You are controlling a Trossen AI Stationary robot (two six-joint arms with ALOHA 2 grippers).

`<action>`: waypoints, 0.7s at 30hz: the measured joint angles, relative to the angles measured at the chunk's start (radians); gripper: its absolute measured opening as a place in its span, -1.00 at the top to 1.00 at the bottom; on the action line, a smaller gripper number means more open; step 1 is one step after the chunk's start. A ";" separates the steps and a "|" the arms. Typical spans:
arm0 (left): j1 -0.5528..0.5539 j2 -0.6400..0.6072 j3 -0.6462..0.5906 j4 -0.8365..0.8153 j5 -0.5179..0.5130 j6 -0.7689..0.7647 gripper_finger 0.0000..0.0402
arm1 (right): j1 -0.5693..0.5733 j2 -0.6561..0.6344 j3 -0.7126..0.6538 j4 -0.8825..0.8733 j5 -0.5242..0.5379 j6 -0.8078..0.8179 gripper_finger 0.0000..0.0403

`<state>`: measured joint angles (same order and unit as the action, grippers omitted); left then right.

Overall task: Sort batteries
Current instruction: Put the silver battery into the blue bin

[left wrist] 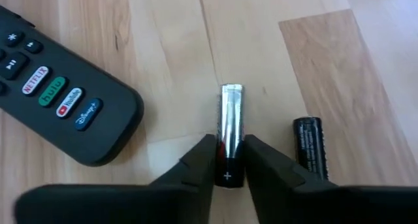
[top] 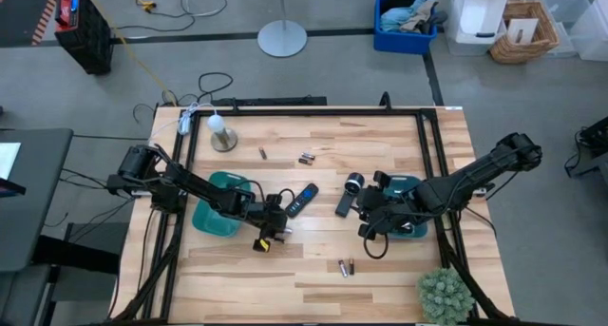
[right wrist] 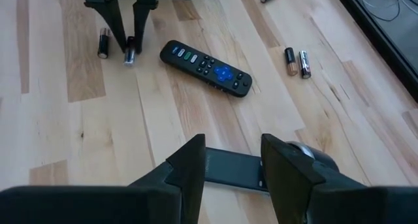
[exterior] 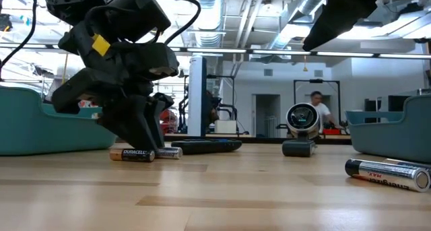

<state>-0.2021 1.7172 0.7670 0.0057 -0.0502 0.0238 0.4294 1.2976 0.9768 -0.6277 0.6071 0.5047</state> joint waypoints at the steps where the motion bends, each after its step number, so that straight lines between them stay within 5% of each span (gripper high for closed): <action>1: 0.002 0.000 0.000 -0.006 0.000 0.000 0.70 | 0.000 0.000 0.000 0.000 0.000 -0.002 0.19; 15: 0.006 -0.055 -0.008 0.018 -0.017 0.024 0.79 | 0.000 -0.001 0.000 0.002 0.019 -0.019 0.19; 21: 0.019 -0.101 -0.006 0.166 -0.013 0.058 0.79 | -0.001 -0.009 0.000 0.054 0.089 -0.107 0.19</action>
<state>-0.1833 1.6161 0.7612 0.1714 -0.0631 0.0818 0.4286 1.2889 0.9764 -0.5740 0.6961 0.3974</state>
